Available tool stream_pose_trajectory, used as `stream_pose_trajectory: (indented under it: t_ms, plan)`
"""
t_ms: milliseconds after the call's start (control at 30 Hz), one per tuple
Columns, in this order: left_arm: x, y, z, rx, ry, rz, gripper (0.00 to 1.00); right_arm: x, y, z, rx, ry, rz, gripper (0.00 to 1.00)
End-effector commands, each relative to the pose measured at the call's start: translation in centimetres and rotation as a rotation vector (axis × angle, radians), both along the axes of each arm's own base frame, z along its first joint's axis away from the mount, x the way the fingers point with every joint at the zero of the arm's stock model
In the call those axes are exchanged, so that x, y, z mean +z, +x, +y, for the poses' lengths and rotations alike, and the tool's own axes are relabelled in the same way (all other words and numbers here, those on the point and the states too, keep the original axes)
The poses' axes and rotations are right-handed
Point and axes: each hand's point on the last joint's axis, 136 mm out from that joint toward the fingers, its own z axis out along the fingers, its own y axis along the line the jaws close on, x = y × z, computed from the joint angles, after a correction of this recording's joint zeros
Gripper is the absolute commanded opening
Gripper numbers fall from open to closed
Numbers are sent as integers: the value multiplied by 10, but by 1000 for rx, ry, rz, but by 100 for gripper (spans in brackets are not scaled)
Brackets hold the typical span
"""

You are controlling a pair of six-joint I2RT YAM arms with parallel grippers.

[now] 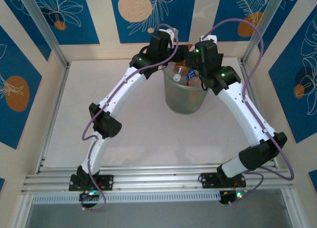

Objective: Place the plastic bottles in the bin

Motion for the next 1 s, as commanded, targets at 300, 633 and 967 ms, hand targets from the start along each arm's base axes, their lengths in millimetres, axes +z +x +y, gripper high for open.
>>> stream_pose_trajectory:
  t_ms: [300,633,967]
  plan:
    - [43,31,59,132,-97,-45,59,-7,29,30,60,8,54,78]
    - [49,25,114,241,19,-52,62,-63,40,40,46,-46,215,67]
    - [79,-9,184,409,98,-185,64,-71,64,21,-55,-77,248,62]
